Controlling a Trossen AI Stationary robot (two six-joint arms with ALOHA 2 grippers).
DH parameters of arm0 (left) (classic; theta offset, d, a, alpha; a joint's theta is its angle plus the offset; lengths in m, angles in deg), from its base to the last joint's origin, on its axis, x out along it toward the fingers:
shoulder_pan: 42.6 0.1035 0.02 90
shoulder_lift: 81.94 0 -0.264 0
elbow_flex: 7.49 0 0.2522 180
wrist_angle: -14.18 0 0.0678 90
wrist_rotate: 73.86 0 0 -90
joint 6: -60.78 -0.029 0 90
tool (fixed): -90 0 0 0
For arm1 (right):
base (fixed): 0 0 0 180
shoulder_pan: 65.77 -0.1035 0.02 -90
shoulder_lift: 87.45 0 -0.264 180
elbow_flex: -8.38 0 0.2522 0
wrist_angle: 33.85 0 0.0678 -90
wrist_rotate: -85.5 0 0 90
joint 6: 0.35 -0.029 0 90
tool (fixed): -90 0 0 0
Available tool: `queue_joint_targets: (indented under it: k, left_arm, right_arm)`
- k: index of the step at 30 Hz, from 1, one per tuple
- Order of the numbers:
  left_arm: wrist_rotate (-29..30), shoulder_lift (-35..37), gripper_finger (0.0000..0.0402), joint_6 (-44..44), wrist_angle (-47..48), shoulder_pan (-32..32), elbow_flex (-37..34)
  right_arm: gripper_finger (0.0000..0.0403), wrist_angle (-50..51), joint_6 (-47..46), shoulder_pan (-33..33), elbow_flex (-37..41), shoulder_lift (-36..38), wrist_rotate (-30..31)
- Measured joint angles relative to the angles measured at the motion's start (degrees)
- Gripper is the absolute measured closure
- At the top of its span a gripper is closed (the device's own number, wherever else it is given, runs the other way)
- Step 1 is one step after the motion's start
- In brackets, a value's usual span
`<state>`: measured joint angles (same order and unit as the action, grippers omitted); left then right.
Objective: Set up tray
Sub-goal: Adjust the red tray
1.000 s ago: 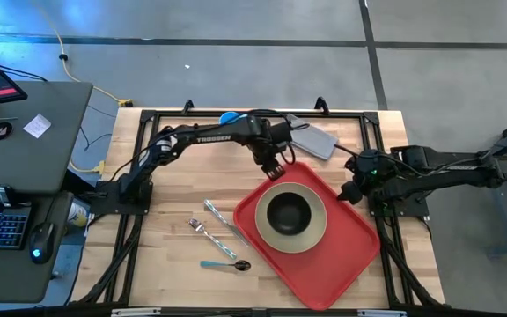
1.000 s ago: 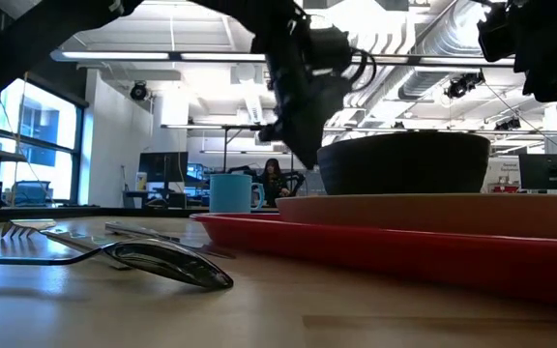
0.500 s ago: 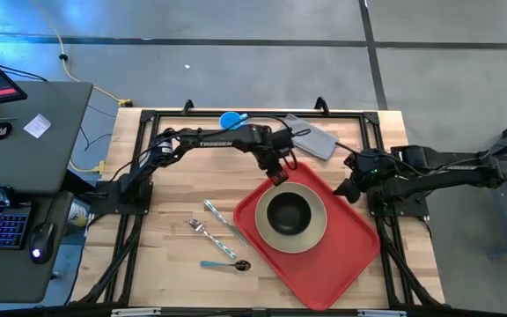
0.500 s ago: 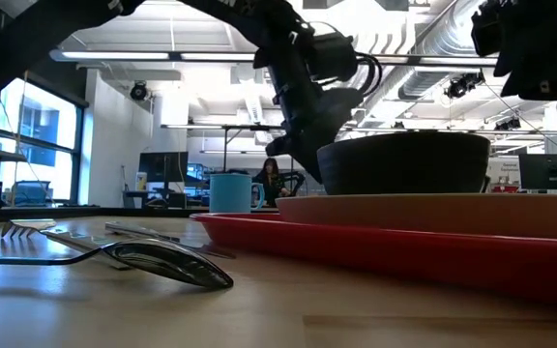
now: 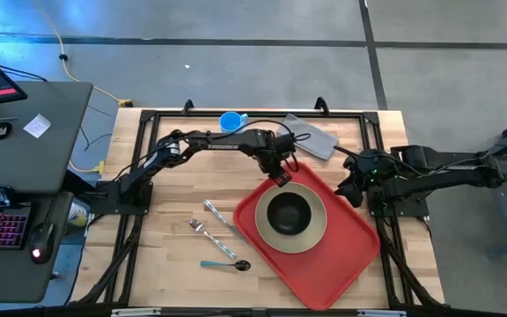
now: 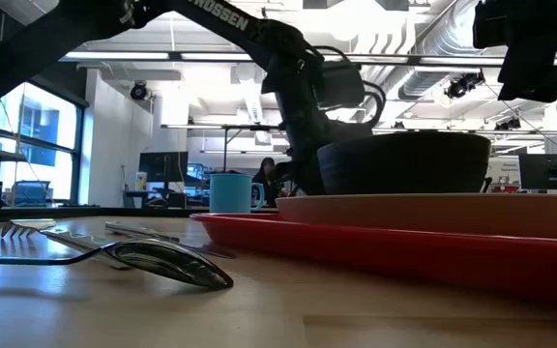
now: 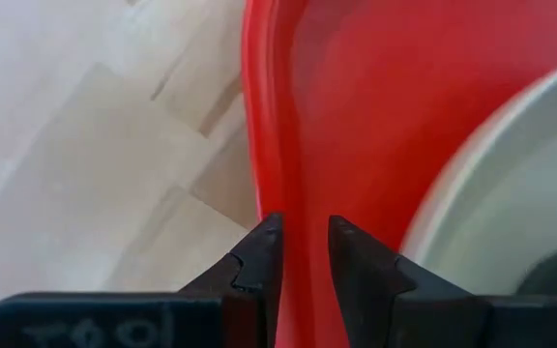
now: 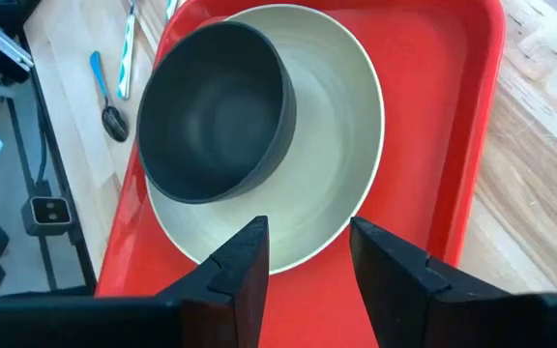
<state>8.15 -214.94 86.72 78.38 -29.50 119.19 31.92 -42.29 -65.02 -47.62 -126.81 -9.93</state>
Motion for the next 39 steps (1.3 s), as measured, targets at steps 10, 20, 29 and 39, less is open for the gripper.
queue_joint_targets:
  k: [10,20,29,39]
  left_arm:
    - [1.18,-0.64,0.0283,1.51,1.12,0.00,0.09]
    - [0.88,-0.72,0.0381,1.72,3.15,0.07,0.04]
    - [0.68,-0.81,0.0271,2.84,3.68,0.00,0.49]
    - [3.71,-1.22,0.0182,2.86,4.65,0.02,3.13]
  right_arm:
    - [0.0265,0.22,-1.49,0.02,0.00,0.00,1.81]
    - [0.0265,0.18,-4.48,0.02,0.00,0.00,2.58]
    - [0.0265,0.13,-4.22,0.02,0.00,0.00,2.82]
    - [0.0265,0.09,-4.17,0.02,0.00,0.00,2.76]
